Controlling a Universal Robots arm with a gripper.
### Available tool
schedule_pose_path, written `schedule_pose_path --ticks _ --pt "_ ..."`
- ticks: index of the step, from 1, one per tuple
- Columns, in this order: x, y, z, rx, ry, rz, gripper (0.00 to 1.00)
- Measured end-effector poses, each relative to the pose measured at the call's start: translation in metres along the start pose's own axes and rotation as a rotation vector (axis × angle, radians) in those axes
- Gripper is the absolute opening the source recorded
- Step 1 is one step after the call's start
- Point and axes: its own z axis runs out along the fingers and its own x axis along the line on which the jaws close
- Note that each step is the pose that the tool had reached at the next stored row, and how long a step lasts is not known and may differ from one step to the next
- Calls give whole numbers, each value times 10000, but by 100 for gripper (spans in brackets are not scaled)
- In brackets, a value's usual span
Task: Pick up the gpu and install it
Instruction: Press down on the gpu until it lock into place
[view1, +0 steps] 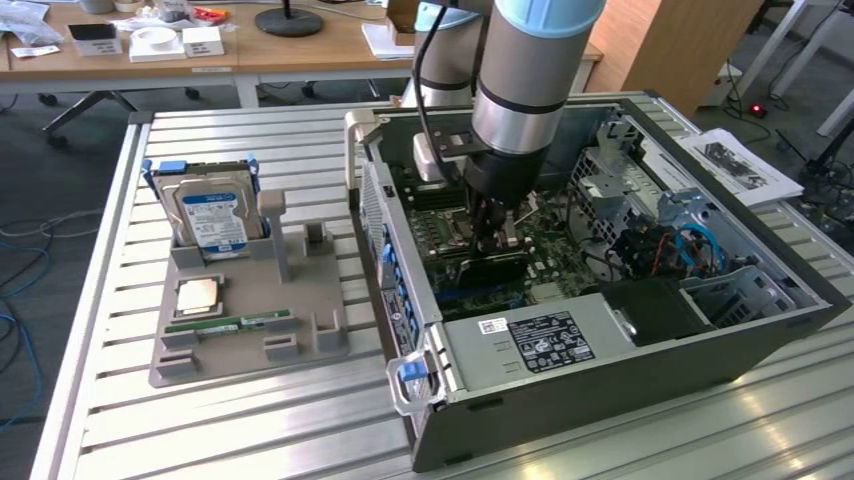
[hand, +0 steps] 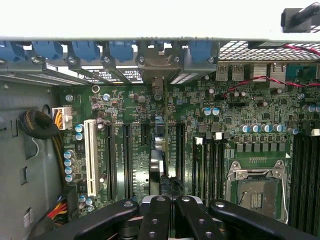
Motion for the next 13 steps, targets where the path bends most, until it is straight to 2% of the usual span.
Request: schedule_pose_path --ticks 13 --pt "2 31 29 1 -1 -1 11"
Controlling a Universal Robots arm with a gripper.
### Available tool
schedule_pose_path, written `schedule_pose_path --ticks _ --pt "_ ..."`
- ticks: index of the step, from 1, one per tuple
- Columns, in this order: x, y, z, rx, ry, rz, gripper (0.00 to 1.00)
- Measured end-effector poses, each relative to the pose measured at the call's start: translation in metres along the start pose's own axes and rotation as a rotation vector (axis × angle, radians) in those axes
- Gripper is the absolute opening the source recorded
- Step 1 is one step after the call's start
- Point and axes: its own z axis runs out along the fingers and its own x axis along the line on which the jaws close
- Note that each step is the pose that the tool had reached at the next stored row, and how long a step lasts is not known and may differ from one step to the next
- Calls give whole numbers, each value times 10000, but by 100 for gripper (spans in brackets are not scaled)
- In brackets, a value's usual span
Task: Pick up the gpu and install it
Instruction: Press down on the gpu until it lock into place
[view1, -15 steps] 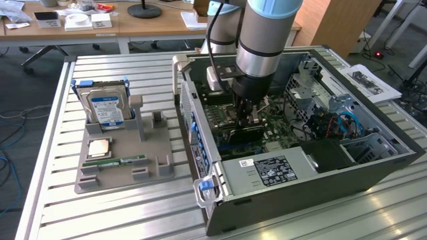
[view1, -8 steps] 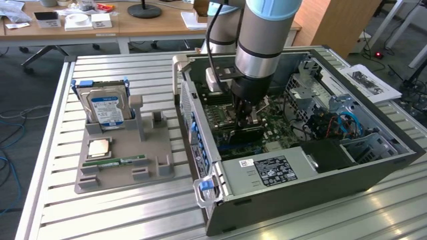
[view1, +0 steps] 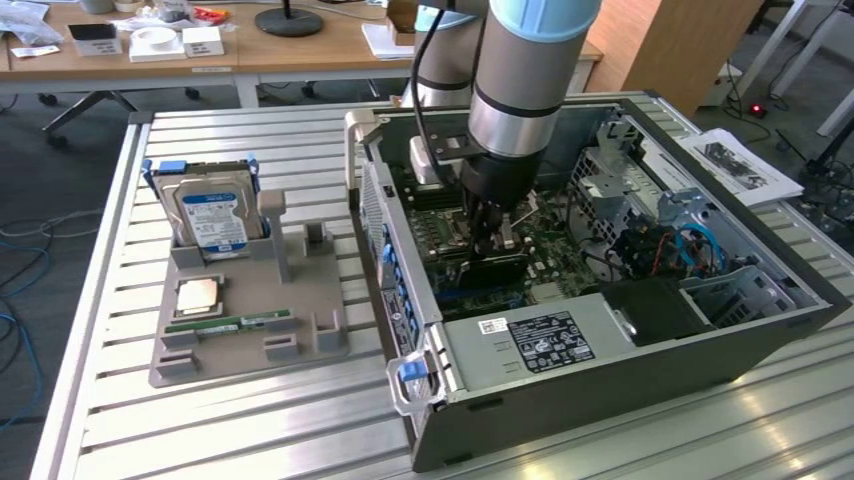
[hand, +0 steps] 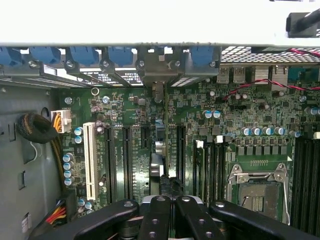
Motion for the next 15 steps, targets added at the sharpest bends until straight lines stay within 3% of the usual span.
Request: schedule_pose_path --ticks 15 --pt "1 14 11 -1 0 1 11"
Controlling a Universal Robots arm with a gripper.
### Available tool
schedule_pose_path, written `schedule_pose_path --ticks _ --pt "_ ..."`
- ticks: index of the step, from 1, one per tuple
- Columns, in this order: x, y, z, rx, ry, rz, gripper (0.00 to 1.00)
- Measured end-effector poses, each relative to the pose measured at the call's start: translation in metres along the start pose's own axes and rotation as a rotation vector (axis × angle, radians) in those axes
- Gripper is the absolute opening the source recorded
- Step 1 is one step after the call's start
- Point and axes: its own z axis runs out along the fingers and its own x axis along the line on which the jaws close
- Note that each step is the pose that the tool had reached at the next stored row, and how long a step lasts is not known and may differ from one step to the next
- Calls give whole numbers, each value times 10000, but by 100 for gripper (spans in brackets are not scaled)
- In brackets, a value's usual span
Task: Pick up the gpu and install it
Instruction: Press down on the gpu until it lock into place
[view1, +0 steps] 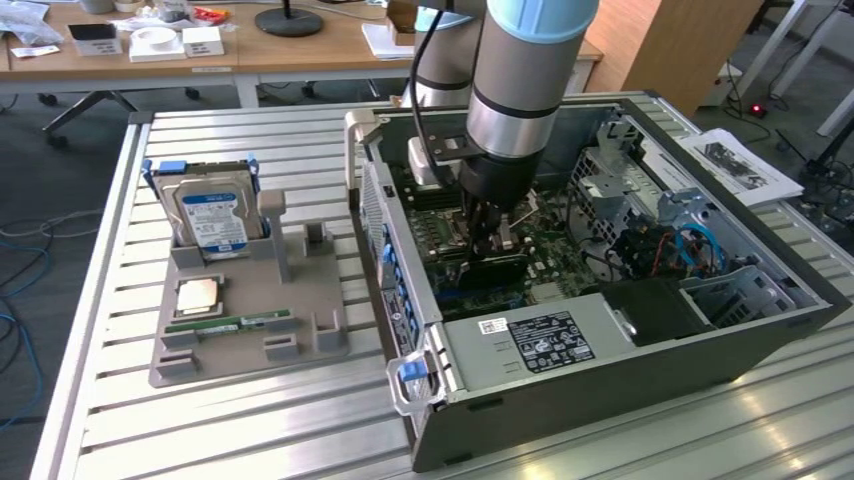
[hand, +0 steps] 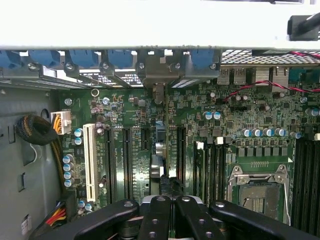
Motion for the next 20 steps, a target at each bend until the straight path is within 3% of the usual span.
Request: schedule_pose_path --ticks 6,20 --pt "-2 -1 -14 7 -15 1 11" --pt "-11 -35 -240 -1 -1 0 11"
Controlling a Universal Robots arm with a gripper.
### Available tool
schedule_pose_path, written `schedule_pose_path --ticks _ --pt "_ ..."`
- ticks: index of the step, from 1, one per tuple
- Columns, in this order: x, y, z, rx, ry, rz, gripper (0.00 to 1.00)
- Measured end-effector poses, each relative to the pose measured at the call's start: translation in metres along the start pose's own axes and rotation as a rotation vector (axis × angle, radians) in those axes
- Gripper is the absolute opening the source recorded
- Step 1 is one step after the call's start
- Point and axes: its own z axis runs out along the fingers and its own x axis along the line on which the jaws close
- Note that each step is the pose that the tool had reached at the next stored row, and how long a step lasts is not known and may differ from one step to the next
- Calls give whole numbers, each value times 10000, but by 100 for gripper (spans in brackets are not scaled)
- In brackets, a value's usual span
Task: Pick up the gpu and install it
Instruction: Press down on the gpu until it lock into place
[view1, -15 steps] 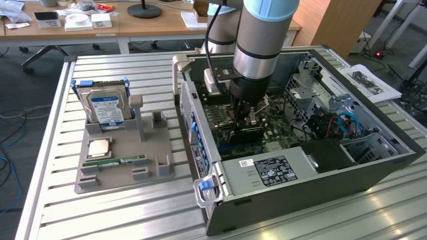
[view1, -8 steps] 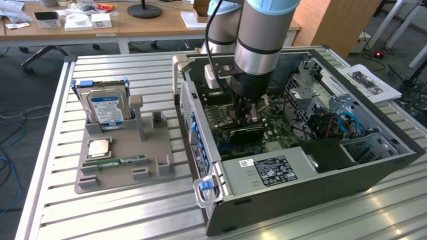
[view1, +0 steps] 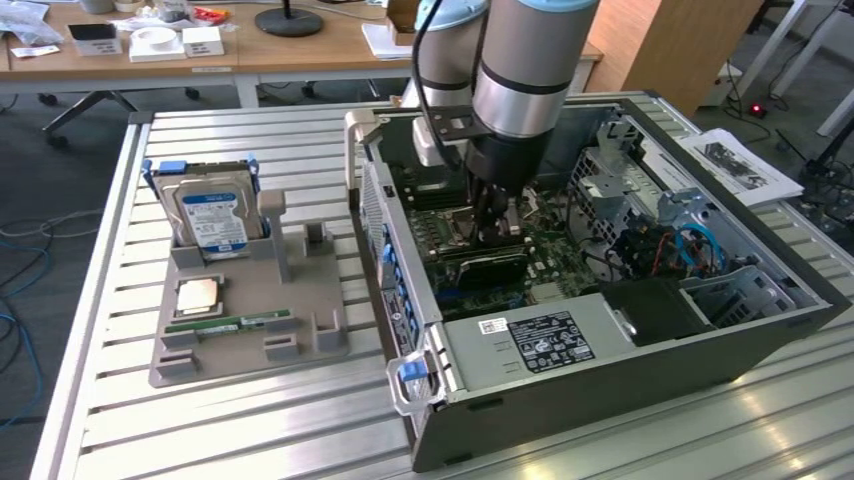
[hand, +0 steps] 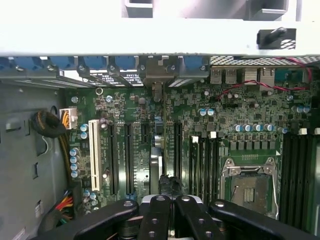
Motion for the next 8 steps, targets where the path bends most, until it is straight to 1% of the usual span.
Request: schedule_pose_path --ticks 8 --pt "-6 -11 -134 0 0 1 11"
